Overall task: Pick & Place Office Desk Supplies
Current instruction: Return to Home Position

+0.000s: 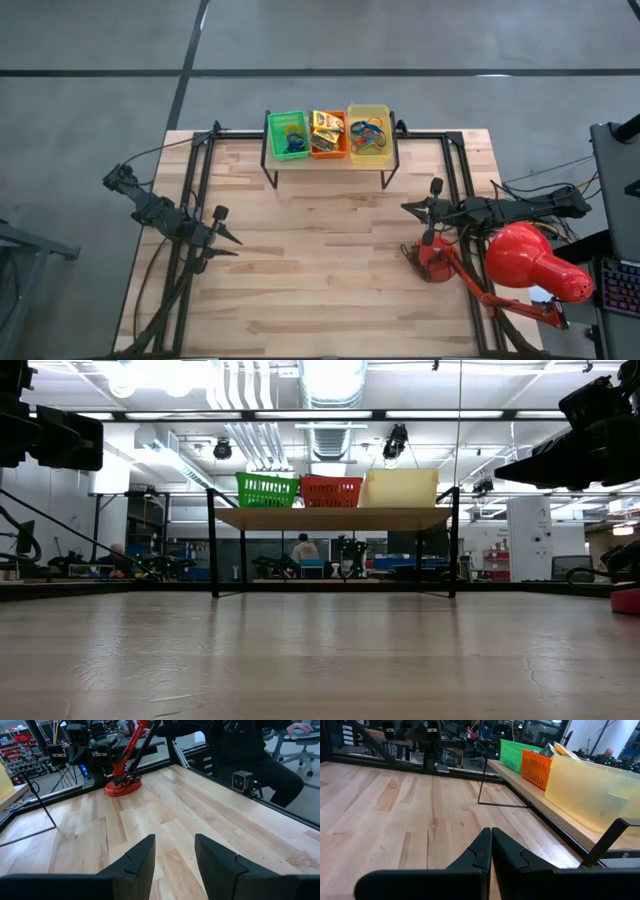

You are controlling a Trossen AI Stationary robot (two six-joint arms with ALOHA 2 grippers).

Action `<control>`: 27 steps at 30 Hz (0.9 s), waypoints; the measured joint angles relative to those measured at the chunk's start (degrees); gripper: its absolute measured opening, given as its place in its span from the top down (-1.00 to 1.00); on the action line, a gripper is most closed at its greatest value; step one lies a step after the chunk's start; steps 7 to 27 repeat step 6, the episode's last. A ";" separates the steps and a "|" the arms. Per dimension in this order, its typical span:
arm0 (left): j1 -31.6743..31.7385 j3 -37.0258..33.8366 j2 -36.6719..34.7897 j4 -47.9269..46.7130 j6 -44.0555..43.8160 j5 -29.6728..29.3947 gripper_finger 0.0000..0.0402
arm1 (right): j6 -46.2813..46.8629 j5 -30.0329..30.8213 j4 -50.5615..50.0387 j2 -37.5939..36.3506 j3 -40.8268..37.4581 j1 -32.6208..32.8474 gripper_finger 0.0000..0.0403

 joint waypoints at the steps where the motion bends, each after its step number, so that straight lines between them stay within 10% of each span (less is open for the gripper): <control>1: 0.01 0.00 0.00 0.02 0.00 0.00 0.30 | 0.02 0.00 0.00 0.00 0.00 0.00 0.96; 27: -0.01 0.00 -0.02 0.02 0.00 -0.01 0.30 | 0.10 0.00 0.01 0.00 0.00 -0.01 0.96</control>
